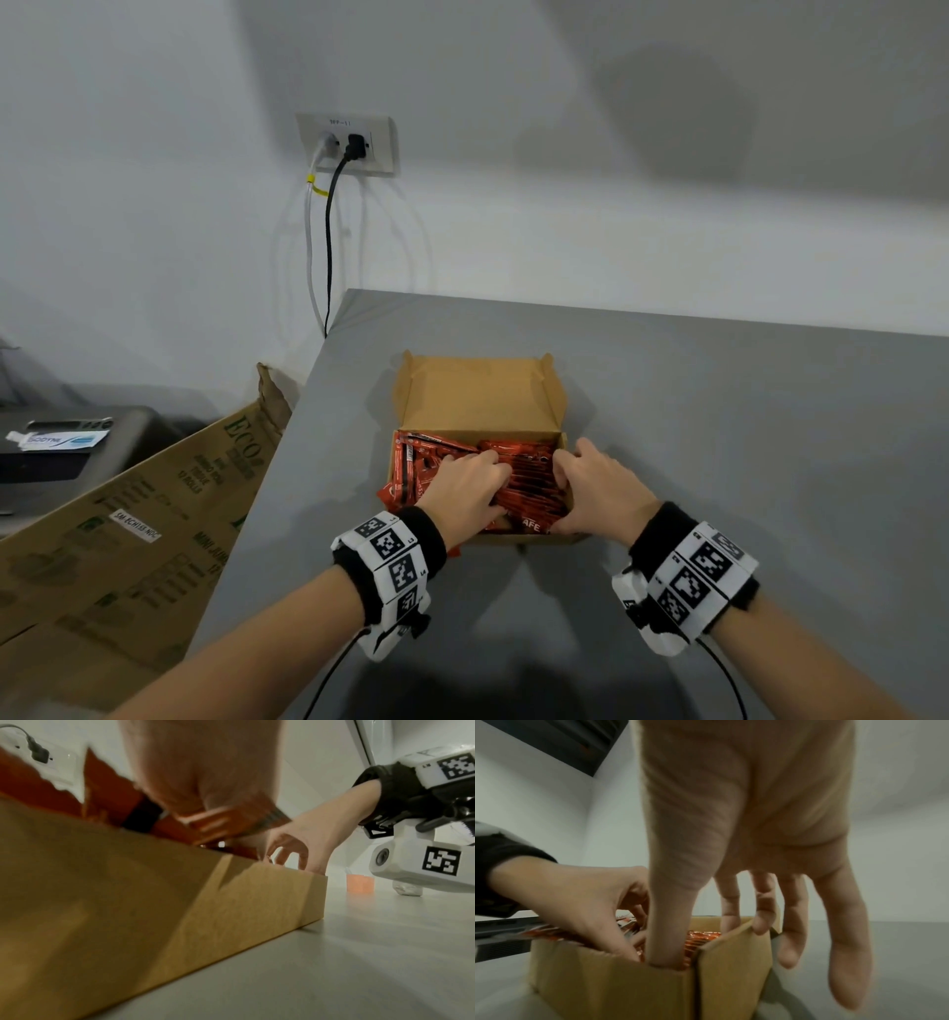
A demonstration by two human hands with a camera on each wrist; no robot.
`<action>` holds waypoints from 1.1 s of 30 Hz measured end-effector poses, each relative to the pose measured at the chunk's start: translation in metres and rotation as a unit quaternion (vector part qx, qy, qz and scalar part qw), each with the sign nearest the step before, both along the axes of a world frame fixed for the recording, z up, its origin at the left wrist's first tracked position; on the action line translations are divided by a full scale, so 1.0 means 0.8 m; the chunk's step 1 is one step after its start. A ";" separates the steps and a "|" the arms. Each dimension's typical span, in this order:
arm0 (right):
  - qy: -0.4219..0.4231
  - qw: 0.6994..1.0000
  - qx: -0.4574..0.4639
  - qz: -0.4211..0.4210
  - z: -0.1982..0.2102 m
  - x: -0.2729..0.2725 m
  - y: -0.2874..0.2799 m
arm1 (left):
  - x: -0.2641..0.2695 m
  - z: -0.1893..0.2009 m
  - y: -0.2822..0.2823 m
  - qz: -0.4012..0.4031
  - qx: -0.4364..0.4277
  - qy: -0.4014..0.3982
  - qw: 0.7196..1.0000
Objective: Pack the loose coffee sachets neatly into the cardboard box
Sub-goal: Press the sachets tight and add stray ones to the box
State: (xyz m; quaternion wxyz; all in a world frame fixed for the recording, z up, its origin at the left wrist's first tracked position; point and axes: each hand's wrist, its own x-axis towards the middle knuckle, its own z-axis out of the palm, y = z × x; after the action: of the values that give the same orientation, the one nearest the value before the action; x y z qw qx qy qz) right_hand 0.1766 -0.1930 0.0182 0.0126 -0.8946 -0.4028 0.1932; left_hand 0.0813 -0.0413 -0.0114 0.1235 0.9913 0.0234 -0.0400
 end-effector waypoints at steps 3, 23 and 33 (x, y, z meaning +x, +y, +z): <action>0.003 1.000 0.004 -0.003 -0.004 0.003 -0.001 | -0.001 -0.001 0.002 0.003 -0.003 0.000 1.000; -0.029 0.997 0.051 -0.043 -0.015 -0.010 -0.009 | -0.004 -0.006 0.004 0.013 -0.023 -0.012 1.000; 0.007 0.989 0.132 -0.063 -0.031 -0.013 -0.006 | -0.005 -0.006 0.008 0.010 -0.029 -0.013 0.999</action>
State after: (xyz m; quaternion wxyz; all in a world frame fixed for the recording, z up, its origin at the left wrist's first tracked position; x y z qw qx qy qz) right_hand 0.1664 -0.1975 -0.0065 0.1452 -0.9075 -0.3671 0.1436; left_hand 0.0770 -0.0352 -0.0159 0.1532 0.9874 0.0303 -0.0262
